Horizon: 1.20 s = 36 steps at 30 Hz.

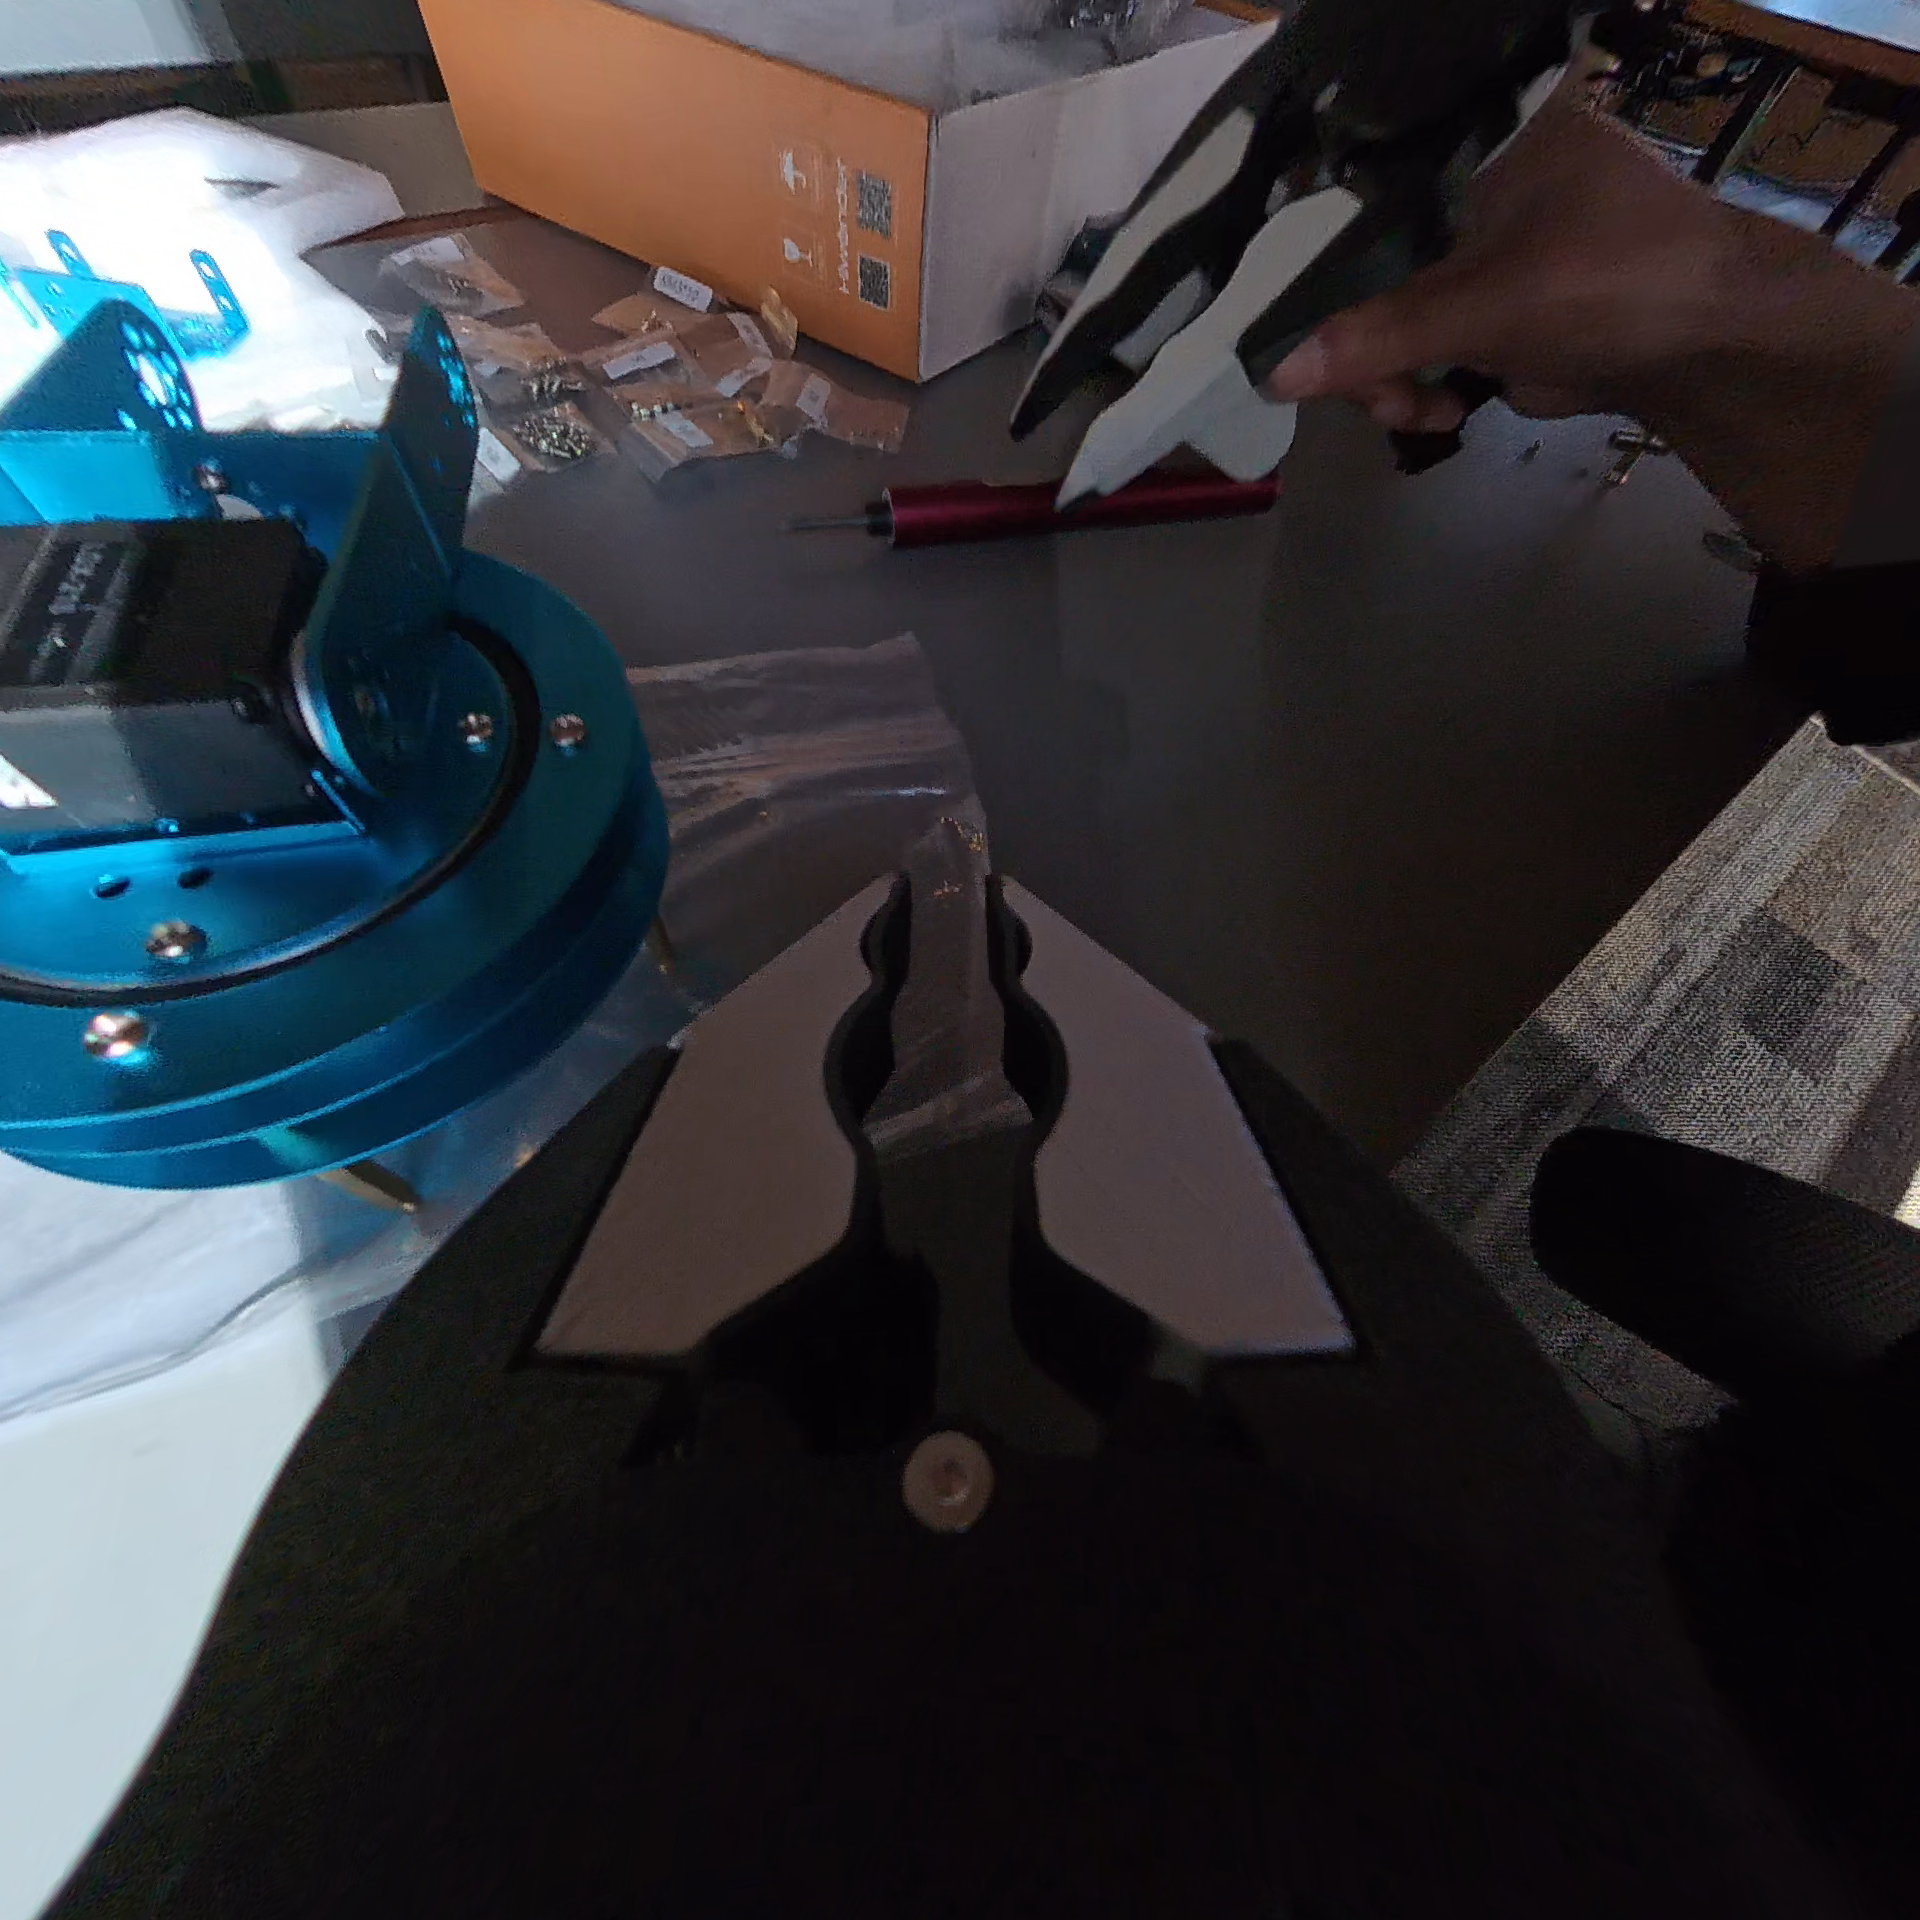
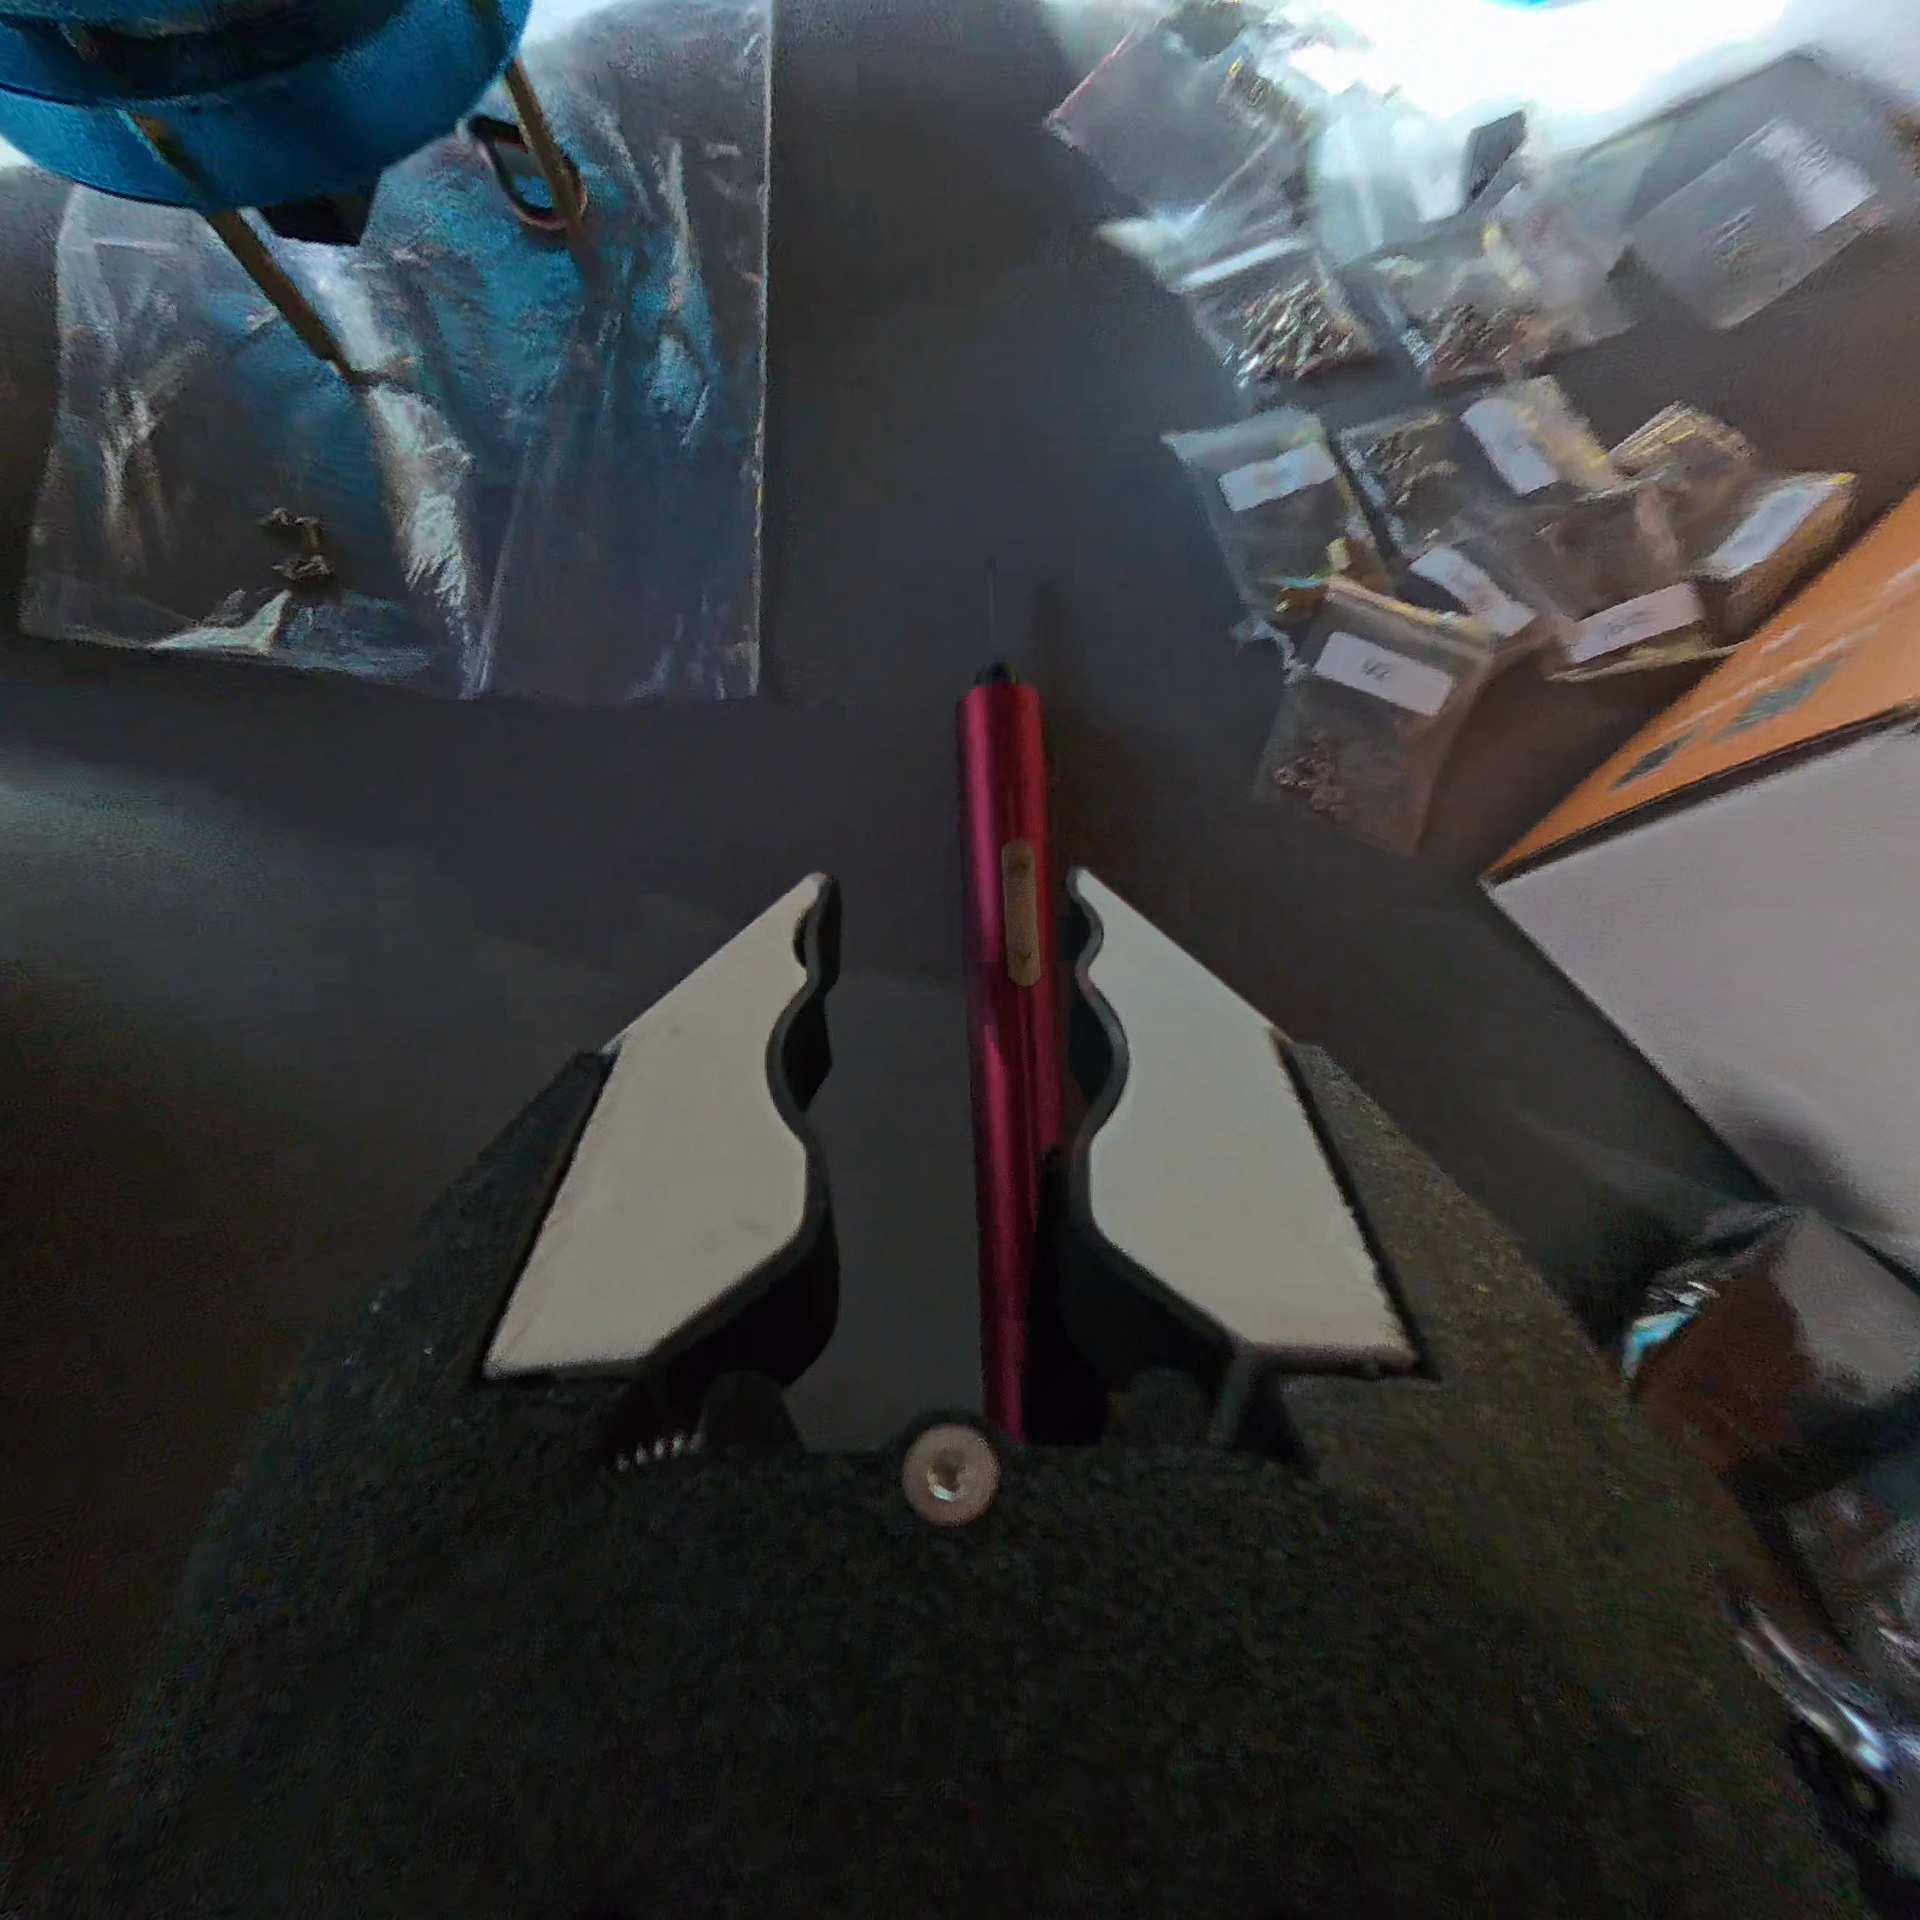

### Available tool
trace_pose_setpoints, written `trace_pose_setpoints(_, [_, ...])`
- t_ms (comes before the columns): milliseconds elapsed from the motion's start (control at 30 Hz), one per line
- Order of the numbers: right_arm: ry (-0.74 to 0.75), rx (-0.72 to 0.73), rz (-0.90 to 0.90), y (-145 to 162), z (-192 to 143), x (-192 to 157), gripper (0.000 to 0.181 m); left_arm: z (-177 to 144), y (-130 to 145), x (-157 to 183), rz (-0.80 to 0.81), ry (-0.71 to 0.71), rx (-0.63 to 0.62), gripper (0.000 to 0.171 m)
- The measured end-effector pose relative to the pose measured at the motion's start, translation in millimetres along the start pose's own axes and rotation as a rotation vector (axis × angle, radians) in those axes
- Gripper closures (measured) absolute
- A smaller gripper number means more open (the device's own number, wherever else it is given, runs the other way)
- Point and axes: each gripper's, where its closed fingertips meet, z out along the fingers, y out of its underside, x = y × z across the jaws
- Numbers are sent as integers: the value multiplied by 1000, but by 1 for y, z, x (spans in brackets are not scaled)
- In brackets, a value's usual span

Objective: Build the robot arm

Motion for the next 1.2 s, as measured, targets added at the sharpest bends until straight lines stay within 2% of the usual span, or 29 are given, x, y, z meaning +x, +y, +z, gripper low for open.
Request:
trace_pose_setpoints(33, [-27, -14, 14, 7, 5, 1, 139, 0, -5, 0, 16, -2, 16, 158])
trace_pose_setpoints(133, [77, -60, -27, 28, 13, 18, 139, 2, -24, 2, 86, 4, 80, 155])
trace_pose_setpoints(267, [31, -38, 20, 30, 12, 11, 159, 17, -48, 5, 283, 7, 71, 139])
trace_pose_setpoints(367, [39, -58, -8, 31, 11, 7, 162, 34, -62, 12, 542, -29, 16, 131])
trace_pose_setpoints(467, [41, -62, -41, 31, 8, 3, 162, 62, -69, 17, 870, -137, -52, 128])
trace_pose_setpoints(533, [16, -36, -35, 27, 2, -5, 162, 82, -74, 21, 1088, -243, -91, 117])
trace_pose_setpoints(600, [9, -2, -42, 20, -8, -14, 162, 105, -67, 22, 1229, -300, -167, 113])
trace_pose_setpoints(700, [-11, 61, -61, 7, -29, -35, 162, 127, -76, 16, 1375, -448, -171, 106])
trace_pose_setpoints(767, [-40, 97, -124, -2, -45, -59, 162, 129, -90, 25, 1418, -521, -77, 116])
trace_pose_setpoints(833, [-51, 129, -173, -12, -63, -80, 162, 126, -94, 35, 1476, -566, -28, 148])
trace_pose_setpoints(900, [-9, 151, -214, -19, -77, -88, 161, 117, -101, 42, 1494, -625, 38, 152])
trace_pose_setpoints(967, [10, 184, -254, -25, -90, -96, 161, 106, -108, 51, 1419, -612, 95, 152])
trace_pose_setpoints(1000, [59, 246, -278, -32, -104, -97, 155, 99, -114, 51, 1388, -631, 119, 153])
trace_pose_setpoints(1067, [213, 489, -237, -50, -160, -91, 134, 82, -121, 48, 1302, -644, 165, 153])
trace_pose_setpoints(1133, [169, 770, -144, -48, -220, -106, 128, 67, -122, 41, 1200, -630, 185, 153])
trace_pose_setpoints(1167, [162, 850, -85, -39, -235, -106, 129, 59, -122, 42, 1161, -620, 216, 153])
trace_pose_setpoints(1200, [133, 884, -39, -30, -233, -107, 129, 51, -122, 46, 1125, -605, 250, 153])
